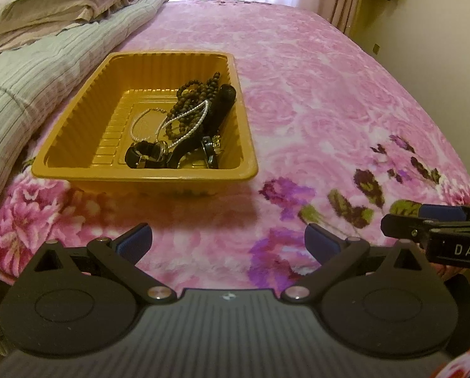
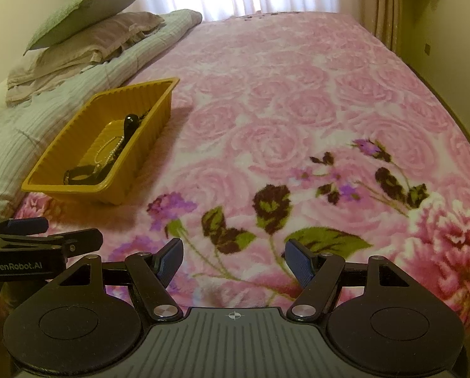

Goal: Organize jewelry

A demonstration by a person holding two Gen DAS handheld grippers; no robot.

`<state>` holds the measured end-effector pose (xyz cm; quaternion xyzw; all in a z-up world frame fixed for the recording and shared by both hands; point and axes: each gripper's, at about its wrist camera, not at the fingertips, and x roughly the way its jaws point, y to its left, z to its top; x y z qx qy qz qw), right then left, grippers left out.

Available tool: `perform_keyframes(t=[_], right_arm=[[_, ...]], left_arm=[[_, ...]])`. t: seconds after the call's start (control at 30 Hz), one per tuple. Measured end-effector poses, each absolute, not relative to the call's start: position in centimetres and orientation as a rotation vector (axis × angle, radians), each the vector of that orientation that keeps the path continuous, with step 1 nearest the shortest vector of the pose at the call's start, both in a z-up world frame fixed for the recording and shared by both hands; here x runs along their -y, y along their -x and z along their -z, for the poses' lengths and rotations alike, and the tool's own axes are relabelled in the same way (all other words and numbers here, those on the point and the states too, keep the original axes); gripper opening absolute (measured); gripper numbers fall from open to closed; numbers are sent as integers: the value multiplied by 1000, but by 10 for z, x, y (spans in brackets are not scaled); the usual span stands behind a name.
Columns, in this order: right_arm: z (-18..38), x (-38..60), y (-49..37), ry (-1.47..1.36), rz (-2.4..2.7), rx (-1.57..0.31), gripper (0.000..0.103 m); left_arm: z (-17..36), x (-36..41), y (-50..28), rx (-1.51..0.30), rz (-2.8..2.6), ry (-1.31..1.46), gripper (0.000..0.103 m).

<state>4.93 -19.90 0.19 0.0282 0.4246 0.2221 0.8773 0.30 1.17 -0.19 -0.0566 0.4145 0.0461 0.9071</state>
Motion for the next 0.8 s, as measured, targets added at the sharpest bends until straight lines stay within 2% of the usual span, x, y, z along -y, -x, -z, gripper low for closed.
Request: perform_keyframes(t=[0.8], right_arm=[[-5, 196, -46, -58, -467, -882, 71]], left_arm=[[-1, -8, 0, -837, -70, 112, 102]])
